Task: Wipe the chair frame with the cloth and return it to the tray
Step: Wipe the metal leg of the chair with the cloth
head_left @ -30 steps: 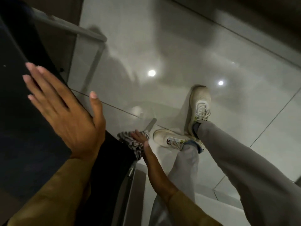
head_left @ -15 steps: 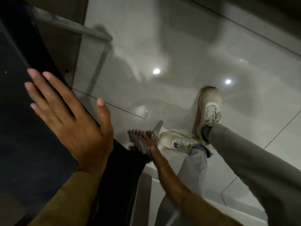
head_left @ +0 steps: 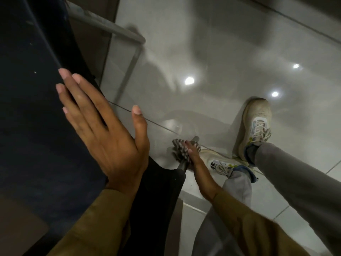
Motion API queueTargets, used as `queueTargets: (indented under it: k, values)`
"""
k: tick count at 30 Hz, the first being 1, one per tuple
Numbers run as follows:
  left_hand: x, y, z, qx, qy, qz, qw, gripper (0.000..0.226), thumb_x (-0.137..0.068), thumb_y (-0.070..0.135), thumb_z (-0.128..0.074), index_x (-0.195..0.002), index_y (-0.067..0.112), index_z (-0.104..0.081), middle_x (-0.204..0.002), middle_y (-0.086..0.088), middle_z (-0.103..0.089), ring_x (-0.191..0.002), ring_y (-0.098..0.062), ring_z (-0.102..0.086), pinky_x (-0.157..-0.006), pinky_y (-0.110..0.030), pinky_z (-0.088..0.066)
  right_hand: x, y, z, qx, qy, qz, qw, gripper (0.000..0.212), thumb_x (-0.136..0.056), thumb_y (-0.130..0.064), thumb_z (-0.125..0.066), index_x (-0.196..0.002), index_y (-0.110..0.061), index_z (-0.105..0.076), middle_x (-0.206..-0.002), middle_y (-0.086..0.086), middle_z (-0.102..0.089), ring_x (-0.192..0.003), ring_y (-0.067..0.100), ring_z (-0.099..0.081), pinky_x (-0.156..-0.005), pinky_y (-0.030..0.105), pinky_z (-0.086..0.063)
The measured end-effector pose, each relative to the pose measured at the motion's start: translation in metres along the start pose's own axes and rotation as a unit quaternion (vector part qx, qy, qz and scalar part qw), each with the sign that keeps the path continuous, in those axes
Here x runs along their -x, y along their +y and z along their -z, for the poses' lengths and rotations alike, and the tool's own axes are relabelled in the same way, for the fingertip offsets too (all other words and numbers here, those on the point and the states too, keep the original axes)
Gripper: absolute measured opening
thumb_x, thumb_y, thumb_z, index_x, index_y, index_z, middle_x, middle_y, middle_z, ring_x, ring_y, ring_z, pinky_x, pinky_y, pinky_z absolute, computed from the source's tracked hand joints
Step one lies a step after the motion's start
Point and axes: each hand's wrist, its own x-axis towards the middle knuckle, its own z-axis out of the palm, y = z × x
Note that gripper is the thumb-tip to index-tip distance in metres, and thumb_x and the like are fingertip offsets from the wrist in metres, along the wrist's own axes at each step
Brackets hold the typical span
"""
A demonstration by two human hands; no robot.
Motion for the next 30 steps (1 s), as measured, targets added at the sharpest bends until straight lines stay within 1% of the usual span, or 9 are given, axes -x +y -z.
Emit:
queueTargets:
  k: [3, 6, 9, 12, 16, 19, 23, 26, 30]
  values:
    - [-0.001, 0.0, -0.001, -0.001, 0.002, -0.002, 1.0, 0.083, -0.113, 0.048, -0.031, -0.169, -0.011, -0.017, -0.179, -0.033, -0.019, -0.17, -0.047, -0.016, -0.142, -0.051, -0.012, 0.047, 0.007, -0.007, -0.02, -0.029, 0.048, 0.998, 0.07, -0.096, -0.079, -0.049, -0.161, -0.053, -0.047, -0.171, -0.032, -0.043, -0.164, -0.005, -0.031, -0.132, 0.028, -0.03]
    - [0.0, -0.003, -0.003, -0.015, 0.011, -0.007, 1.0, 0.082, -0.113, 0.049, -0.029, -0.169, -0.01, -0.017, -0.179, -0.032, -0.02, -0.17, -0.046, -0.017, -0.143, -0.051, -0.014, 0.056, 0.013, -0.013, -0.039, -0.028, 0.061, 0.997, 0.05, -0.098, -0.069, -0.046, -0.146, -0.063, -0.058, -0.163, -0.037, -0.051, -0.161, -0.009, -0.035, -0.13, 0.026, -0.031]
    - [0.0, -0.006, -0.007, -0.012, 0.016, -0.013, 1.0, 0.082, -0.114, 0.049, -0.031, -0.169, -0.009, -0.017, -0.179, -0.031, -0.02, -0.17, -0.046, -0.017, -0.143, -0.051, -0.014, 0.023, 0.017, -0.014, -0.01, 0.029, 0.062, 0.998, 0.043, -0.109, -0.06, -0.043, -0.149, -0.047, -0.054, -0.174, -0.014, -0.045, -0.16, 0.0, -0.041, -0.134, 0.031, -0.035]
    - [0.002, -0.008, -0.009, -0.015, 0.019, -0.017, 1.0, 0.081, -0.114, 0.05, -0.029, -0.17, -0.008, -0.017, -0.18, -0.03, -0.02, -0.17, -0.045, -0.017, -0.143, -0.051, -0.015, -0.029, 0.019, -0.005, -0.032, 0.082, -0.005, 0.996, 0.053, -0.113, -0.049, -0.037, -0.162, -0.029, -0.048, -0.174, 0.0, -0.044, -0.141, 0.0, -0.058, -0.107, 0.015, -0.054]
    - [0.002, -0.007, -0.008, -0.008, 0.018, -0.015, 1.0, 0.081, -0.114, 0.049, -0.028, -0.17, -0.008, -0.017, -0.179, -0.031, -0.02, -0.17, -0.046, -0.017, -0.142, -0.052, -0.016, -0.059, 0.001, 0.0, -0.111, 0.101, -0.082, 0.985, 0.053, -0.118, -0.037, -0.036, -0.16, -0.01, -0.053, -0.141, 0.013, -0.069, -0.105, 0.019, -0.073, -0.093, 0.033, -0.057]
    - [0.002, -0.005, -0.005, -0.016, 0.007, -0.011, 1.0, 0.08, -0.115, 0.049, -0.027, -0.17, -0.008, -0.016, -0.18, -0.031, -0.019, -0.17, -0.046, -0.017, -0.142, -0.052, -0.016, -0.016, -0.001, -0.007, -0.116, 0.071, -0.076, 0.988, 0.056, -0.115, -0.041, -0.04, -0.164, -0.015, -0.049, -0.162, 0.012, -0.061, -0.131, 0.023, -0.069, -0.112, 0.039, -0.053]
    - [0.001, -0.003, -0.002, -0.017, -0.002, -0.005, 1.0, 0.081, -0.115, 0.05, -0.026, -0.17, -0.009, -0.016, -0.18, -0.031, -0.019, -0.17, -0.046, -0.016, -0.142, -0.054, -0.017, 0.058, 0.004, -0.022, -0.085, -0.007, -0.008, 0.996, 0.082, -0.095, -0.065, -0.062, -0.167, -0.03, -0.042, -0.171, -0.019, -0.047, -0.155, -0.004, -0.046, -0.128, 0.023, -0.032]
    - [0.001, -0.002, -0.001, -0.012, -0.008, -0.002, 1.0, 0.082, -0.114, 0.05, -0.026, -0.17, -0.01, -0.016, -0.18, -0.031, -0.018, -0.17, -0.047, -0.015, -0.143, -0.052, -0.014, 0.041, 0.02, -0.016, -0.05, 0.005, 0.035, 0.998, 0.048, -0.117, -0.034, -0.04, -0.164, -0.031, -0.035, -0.175, -0.015, -0.032, -0.166, 0.007, -0.03, -0.136, 0.029, -0.021]
    - [0.001, -0.004, -0.002, -0.012, -0.006, -0.006, 1.0, 0.083, -0.114, 0.051, -0.024, -0.17, -0.01, -0.016, -0.18, -0.032, -0.018, -0.17, -0.047, -0.015, -0.142, -0.054, -0.015, -0.034, 0.015, 0.004, -0.018, 0.085, -0.039, 0.995, 0.054, -0.119, -0.033, -0.034, -0.172, -0.024, -0.031, -0.179, 0.004, -0.035, -0.166, 0.027, -0.037, -0.133, 0.04, -0.034]
